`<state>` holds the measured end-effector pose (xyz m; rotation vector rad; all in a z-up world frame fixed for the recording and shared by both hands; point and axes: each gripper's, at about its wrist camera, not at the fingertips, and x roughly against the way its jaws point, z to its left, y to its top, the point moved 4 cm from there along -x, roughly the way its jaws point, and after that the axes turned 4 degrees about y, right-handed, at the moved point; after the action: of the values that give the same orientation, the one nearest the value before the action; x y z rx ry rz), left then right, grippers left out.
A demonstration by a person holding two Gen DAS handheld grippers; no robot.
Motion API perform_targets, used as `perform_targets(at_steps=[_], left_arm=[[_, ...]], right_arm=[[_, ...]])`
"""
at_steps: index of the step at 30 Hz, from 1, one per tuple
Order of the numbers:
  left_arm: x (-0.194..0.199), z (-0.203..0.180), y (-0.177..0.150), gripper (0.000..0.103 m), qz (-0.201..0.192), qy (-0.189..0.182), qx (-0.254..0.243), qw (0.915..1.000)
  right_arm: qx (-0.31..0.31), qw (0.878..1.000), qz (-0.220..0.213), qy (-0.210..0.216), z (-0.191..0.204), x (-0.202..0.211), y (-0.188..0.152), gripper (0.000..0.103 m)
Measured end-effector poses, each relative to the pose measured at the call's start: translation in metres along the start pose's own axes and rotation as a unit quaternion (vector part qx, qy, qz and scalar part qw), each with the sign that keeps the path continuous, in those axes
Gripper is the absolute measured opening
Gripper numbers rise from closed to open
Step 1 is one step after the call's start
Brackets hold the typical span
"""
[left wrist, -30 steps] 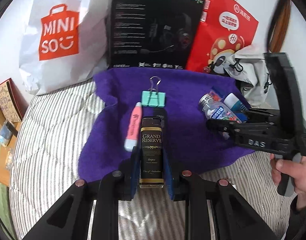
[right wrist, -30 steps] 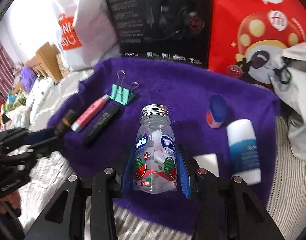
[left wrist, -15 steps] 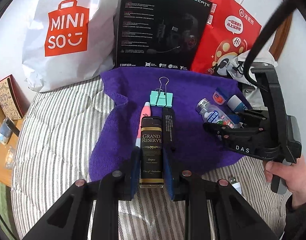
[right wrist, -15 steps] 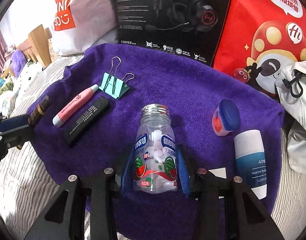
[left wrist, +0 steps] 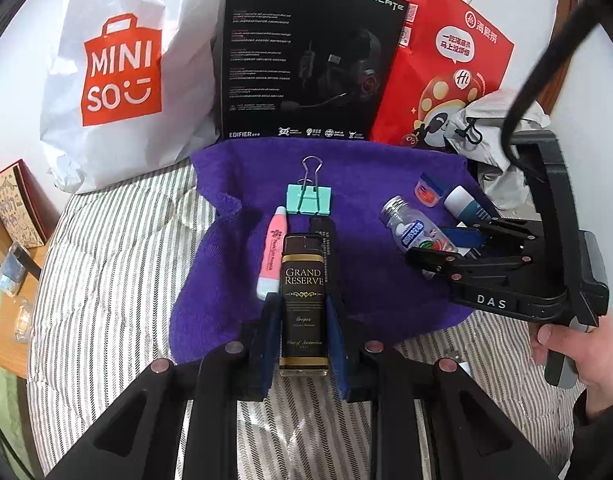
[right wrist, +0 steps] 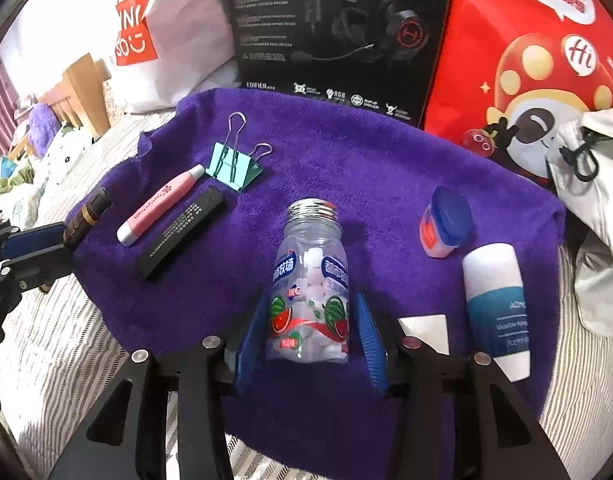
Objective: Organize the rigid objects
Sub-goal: 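Carry the Grand Reserve bottle and candy jar in both grippers onto the towel, then open both grippers to release the bottle and candy jar on the towel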
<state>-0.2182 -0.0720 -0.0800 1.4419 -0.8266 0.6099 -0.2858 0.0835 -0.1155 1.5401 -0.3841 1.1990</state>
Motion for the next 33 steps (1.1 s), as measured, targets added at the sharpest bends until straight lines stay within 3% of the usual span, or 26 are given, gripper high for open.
perform_targets(at_steps=[13,17,22,25,33], left_arm=[[-0.016,-0.035,0.017,0.022,0.005,-0.013,-0.027,0.9996],[-0.028,-0.048,0.026,0.022,0.011,-0.02,-0.037,0.9991],[-0.048,-0.061,0.033,0.022,0.024,-0.016,-0.041,0.9987],[-0.059,-0.065,0.032,0.022,0.035,-0.013,-0.041,0.9985],[-0.078,-0.07,0.024,0.022,0.058,-0.001,-0.043,0.9974]], right_arm=[[-0.039,0.998,-0.037,-0.018,-0.033,0.072,-0.02,0.074],[-0.051,0.996,-0.048,-0.047,-0.054,0.1,-0.035,0.092],[-0.068,0.994,-0.047,-0.07,-0.077,0.123,-0.057,0.094],[-0.078,0.993,-0.047,-0.073,-0.084,0.131,-0.069,0.102],[-0.132,0.989,-0.029,-0.063,-0.098,0.133,-0.118,0.103]])
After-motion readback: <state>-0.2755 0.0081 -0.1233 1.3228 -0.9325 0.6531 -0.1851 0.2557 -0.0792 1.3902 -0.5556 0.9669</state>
